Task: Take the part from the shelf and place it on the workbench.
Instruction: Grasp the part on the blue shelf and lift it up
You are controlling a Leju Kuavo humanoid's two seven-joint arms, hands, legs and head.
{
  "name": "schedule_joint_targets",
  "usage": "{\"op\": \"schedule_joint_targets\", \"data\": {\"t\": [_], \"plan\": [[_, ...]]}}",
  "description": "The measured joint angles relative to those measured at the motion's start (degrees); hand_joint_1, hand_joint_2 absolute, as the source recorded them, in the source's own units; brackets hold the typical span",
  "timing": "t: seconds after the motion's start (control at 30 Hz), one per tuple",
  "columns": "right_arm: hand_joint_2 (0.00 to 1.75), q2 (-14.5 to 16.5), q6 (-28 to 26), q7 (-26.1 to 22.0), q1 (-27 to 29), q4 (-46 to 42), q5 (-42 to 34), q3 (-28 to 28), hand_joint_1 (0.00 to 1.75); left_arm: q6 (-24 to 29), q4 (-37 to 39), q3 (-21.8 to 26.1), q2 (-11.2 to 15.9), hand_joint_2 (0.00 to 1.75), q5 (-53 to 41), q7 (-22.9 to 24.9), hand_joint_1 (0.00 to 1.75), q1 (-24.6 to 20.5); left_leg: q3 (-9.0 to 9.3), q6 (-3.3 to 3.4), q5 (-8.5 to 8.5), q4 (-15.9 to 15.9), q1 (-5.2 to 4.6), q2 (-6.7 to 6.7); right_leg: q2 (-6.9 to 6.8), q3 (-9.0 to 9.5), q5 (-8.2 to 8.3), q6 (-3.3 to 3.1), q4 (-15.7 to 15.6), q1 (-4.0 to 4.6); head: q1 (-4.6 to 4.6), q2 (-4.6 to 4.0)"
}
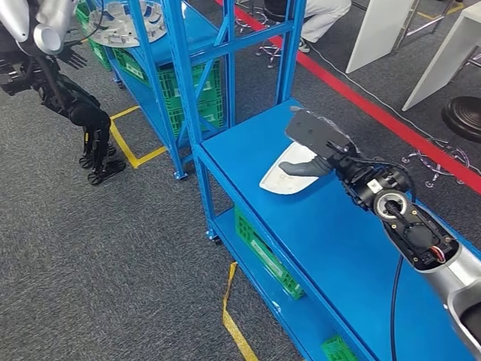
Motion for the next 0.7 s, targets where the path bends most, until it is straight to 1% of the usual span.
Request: {"op": "schedule_joint_targets", "data": {"t": [0.13, 0.27, 0.43, 0.53, 0.7], "plan": [[1.75, -3.4, 3.6, 2.8, -1.6, -0.8, 2.0, 0.0, 0.0, -0.2, 0.0, 0.3, 0.2, 0.0, -0.1, -0.2, 0.0, 0.2, 0.0, 0.0, 0.0, 0.0, 0.0, 0.0, 0.0, 0.0, 0.0, 0.0, 0.0, 0.0, 0.01, 0.0], [1.75, -6.6, 8.6, 4.7, -3.3, -1.2, 2.7, 0.7, 0.0, -0.2, 0.0, 0.8, 0.4, 0.0, -0.1, -0.2, 0.0, 0.3, 0.0, 0.0, 0.0, 0.0, 0.0, 0.0, 0.01, 0.01, 0.0, 0.0, 0.0, 0.0, 0.0, 0.0], [1.75, -9.4, 13.9, 6.5, -5.2, -1.2, 1.3, 2.5, 0.0, -0.7, 0.0, 1.3, 0.7, 0.0, 0.3, -0.2, 0.0, 0.6, 0.0, 0.0, 0.0, 0.0, 0.0, 0.0, 0.0, 0.01, 0.0, 0.0, 0.0, 0.0, 0.0, 0.0], [1.75, -10.7, 15.4, 7.2, -5.9, -1.2, 0.2, 3.6, 0.0, -0.8, 0.0, 1.4, 0.9, 0.0, 0.3, -0.2, 0.0, 0.8, 0.0, 0.0, 0.0, 0.0, 0.0, -0.01, -0.01, 0.02, 0.0, 0.0, 0.0, 0.01, 0.01, 0.0], [1.75, -12.3, 15.9, 7.4, -6.5, -1.2, -0.1, 5.3, 0.0, -0.8, 0.0, 1.6, 0.9, 0.0, 0.3, -0.2, 0.0, 0.8, 0.0, 0.0, 0.0, 0.0, 0.0, -0.01, -0.02, 0.02, 0.0, 0.0, 0.0, 0.01, 0.0, 0.0]]}}
